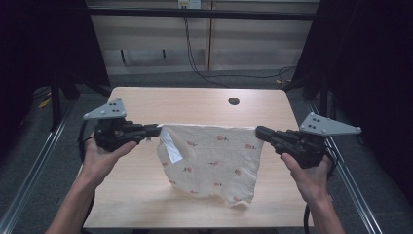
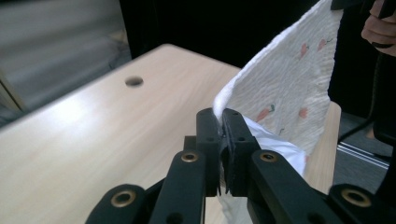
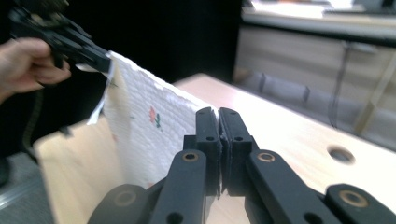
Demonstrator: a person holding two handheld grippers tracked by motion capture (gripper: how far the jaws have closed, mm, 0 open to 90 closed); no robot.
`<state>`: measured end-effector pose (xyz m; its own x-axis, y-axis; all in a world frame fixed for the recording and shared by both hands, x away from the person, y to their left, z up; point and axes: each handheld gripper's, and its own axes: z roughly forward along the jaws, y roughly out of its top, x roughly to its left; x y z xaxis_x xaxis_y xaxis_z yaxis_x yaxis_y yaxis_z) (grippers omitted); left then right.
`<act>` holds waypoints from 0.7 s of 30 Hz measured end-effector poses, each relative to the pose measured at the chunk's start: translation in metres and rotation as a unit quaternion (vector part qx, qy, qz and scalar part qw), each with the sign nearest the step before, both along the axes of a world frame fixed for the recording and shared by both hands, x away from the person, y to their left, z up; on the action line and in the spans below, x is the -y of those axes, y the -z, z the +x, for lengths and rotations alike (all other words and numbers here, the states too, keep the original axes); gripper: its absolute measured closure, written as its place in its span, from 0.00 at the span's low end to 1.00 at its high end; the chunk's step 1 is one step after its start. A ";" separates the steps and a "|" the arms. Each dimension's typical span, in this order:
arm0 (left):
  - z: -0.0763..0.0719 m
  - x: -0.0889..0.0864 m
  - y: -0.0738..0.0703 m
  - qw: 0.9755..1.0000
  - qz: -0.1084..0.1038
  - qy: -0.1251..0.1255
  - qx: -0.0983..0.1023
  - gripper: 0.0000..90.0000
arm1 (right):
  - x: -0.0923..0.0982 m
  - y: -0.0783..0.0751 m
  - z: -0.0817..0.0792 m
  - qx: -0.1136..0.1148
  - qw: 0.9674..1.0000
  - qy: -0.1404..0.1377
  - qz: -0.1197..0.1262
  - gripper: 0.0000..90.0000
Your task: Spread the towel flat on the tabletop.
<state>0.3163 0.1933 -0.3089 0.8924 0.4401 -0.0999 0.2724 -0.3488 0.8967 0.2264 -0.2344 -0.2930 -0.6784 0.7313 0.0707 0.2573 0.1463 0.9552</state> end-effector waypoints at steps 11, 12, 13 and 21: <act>0.039 0.031 0.046 0.999 0.008 0.000 -0.049 0.96 | 0.018 0.048 0.047 -0.061 0.997 0.048 -0.019 0.97; 0.039 0.033 0.047 0.999 0.011 -0.001 -0.048 0.96 | 0.019 0.051 0.049 -0.062 0.997 0.051 -0.022 0.97; 0.040 0.034 0.049 0.999 0.010 -0.001 -0.050 0.96 | 0.020 0.054 0.050 -0.063 0.997 0.050 -0.019 0.97; 0.057 0.034 0.063 0.997 0.025 -0.020 -0.066 0.96 | 0.026 0.073 0.074 -0.078 0.995 0.056 -0.007 0.97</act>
<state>0.3730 0.1592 -0.3721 0.8546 0.4822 -0.1927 0.4015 -0.3784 0.8340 0.3005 -0.2609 -0.3664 -0.5748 0.8030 0.1577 0.4169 0.1215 0.9008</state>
